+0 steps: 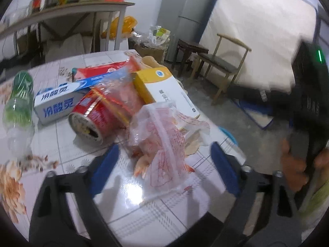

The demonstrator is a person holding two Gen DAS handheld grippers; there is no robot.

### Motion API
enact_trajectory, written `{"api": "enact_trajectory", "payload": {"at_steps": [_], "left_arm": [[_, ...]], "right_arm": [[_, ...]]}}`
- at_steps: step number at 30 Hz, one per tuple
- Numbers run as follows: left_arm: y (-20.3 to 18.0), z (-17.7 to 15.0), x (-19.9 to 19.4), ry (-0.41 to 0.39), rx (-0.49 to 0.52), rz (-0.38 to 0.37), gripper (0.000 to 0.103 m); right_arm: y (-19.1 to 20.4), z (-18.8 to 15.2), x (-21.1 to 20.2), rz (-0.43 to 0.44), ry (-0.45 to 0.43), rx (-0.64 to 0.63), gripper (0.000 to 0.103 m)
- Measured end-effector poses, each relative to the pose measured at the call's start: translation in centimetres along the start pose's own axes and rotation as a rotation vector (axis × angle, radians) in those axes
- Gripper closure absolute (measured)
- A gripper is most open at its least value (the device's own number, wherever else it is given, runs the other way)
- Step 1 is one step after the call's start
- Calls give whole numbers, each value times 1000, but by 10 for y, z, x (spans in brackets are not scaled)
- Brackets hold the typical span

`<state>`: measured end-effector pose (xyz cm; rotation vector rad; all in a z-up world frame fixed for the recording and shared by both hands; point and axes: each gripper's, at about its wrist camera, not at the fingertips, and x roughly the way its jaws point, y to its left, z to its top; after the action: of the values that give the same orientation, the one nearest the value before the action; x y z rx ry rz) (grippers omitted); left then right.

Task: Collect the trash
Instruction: 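Return both tools to the table toward the plastic bags and medicine box, then grasp the clear plastic bag with the left gripper while the right gripper grasps the medicine box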

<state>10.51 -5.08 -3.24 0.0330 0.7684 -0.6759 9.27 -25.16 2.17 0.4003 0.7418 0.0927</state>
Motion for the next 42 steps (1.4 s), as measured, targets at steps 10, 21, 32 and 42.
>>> {"api": "enact_trajectory", "payload": {"at_steps": [10, 21, 32, 42], "left_arm": [[-2, -6, 14, 49, 2, 61, 54], [1, -10, 7, 40, -14, 22, 86], [12, -25, -25, 20, -33, -67, 99], [58, -44, -47, 79, -184, -99, 62]], "right_arm": [[20, 32, 75, -50, 160, -104, 8], [19, 33, 102, -53, 251, -112, 16], [16, 41, 93, -39, 253, -85, 16], [22, 34, 98, -56, 264, -104, 17]]}}
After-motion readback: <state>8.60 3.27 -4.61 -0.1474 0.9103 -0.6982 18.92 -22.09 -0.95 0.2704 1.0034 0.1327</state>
